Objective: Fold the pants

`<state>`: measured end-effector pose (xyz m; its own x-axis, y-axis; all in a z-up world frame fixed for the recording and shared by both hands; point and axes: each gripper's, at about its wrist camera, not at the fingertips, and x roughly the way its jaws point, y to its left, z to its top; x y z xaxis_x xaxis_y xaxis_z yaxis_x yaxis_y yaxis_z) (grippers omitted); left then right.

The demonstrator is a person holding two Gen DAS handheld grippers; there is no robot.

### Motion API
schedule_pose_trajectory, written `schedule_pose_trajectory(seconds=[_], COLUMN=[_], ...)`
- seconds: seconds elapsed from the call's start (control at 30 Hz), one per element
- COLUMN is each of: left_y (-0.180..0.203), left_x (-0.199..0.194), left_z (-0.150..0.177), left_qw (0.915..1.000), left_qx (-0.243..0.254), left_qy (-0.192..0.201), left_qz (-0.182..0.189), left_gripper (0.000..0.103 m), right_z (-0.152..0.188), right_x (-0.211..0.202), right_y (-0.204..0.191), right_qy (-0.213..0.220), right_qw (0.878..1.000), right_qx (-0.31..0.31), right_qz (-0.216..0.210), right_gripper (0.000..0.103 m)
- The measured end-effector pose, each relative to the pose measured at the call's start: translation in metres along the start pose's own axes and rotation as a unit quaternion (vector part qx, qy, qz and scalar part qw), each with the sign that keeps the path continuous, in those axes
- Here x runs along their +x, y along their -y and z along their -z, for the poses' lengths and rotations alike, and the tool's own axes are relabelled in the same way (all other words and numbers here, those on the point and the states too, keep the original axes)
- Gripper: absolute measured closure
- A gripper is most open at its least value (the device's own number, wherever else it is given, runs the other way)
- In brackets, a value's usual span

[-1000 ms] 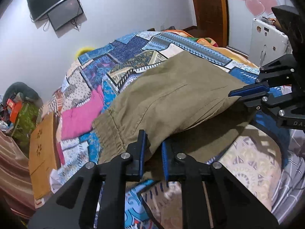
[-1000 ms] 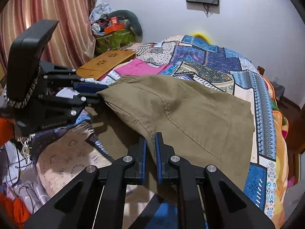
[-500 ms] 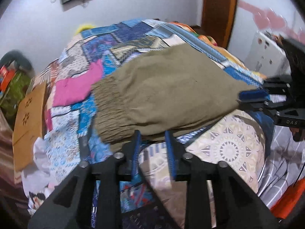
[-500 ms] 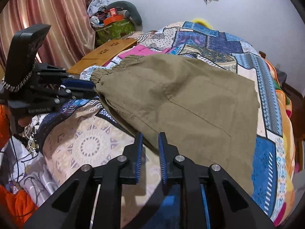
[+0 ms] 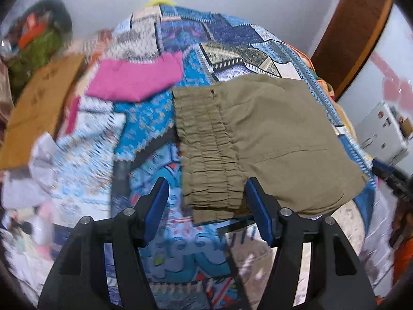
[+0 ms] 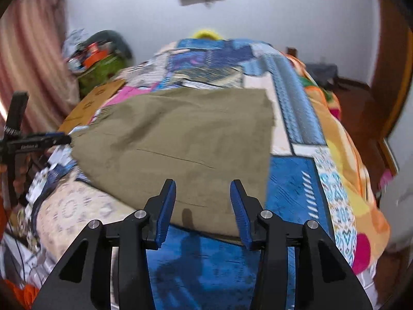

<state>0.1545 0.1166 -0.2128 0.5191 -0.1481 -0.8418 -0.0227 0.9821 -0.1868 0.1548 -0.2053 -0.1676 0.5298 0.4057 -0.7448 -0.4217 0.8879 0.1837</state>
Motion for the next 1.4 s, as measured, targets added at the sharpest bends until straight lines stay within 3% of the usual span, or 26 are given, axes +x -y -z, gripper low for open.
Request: schedule_pose_trajectory(seconds=[0.1,0.17,0.23,0.37,0.5,0.7,0.83,0.97,1.1,1.17,1.4], left_y=[-0.002,-0.001,0.004,0.018,0.016,0.001,0.003,0.006,-0.001,-0.005,-0.017], left_x=[0.01,0.01,0.004,-0.01,0.0,0.011,0.001,-0.02,-0.03,-0.027,0.015], left_z=[0.003,0.004,0.005,0.006,0.014,0.031,0.028,0.016,-0.013,-0.033,-0.084], left_qw=[0.9992,0.999,0.9997,0.9991,0.9984,0.9996,0.9993,0.9967,0.9944,0.9937,0.9963], left_qx=[-0.027,-0.031,-0.017,0.024,0.031,-0.013,0.006,0.037,0.037,0.031,0.011], left_qy=[-0.015,-0.016,-0.007,0.018,0.006,0.013,0.016,0.035,0.06,0.066,0.046], left_qz=[0.025,0.029,0.014,-0.029,-0.047,-0.023,-0.033,-0.064,-0.078,-0.085,-0.072], left_gripper=[0.042,0.049,0.056,0.057,0.056,0.05,0.042,0.042,0.036,0.036,0.034], right_z=[0.008,0.015,0.023,0.033,0.033,0.039,0.036,0.027,0.008,-0.006,-0.063], right_x=[0.011,0.019,0.027,0.031,0.032,0.034,0.031,0.024,0.016,0.014,0.033], right_y=[0.013,0.017,0.017,0.013,0.012,0.011,0.008,0.008,0.013,0.017,0.038], right_qy=[-0.017,-0.031,-0.045,-0.047,-0.055,-0.053,-0.06,-0.067,-0.054,-0.038,0.002], right_qw=[0.999,0.998,0.997,0.997,0.998,0.998,0.998,0.998,0.998,0.999,0.999], right_qx=[0.039,0.055,0.062,0.052,0.038,0.029,0.02,-0.003,-0.022,-0.024,-0.02], right_qz=[0.0,-0.002,-0.012,-0.013,-0.013,-0.011,-0.006,0.004,0.019,0.024,0.031], right_gripper=[0.063,0.063,0.063,0.062,0.062,0.063,0.063,0.059,0.058,0.052,0.052])
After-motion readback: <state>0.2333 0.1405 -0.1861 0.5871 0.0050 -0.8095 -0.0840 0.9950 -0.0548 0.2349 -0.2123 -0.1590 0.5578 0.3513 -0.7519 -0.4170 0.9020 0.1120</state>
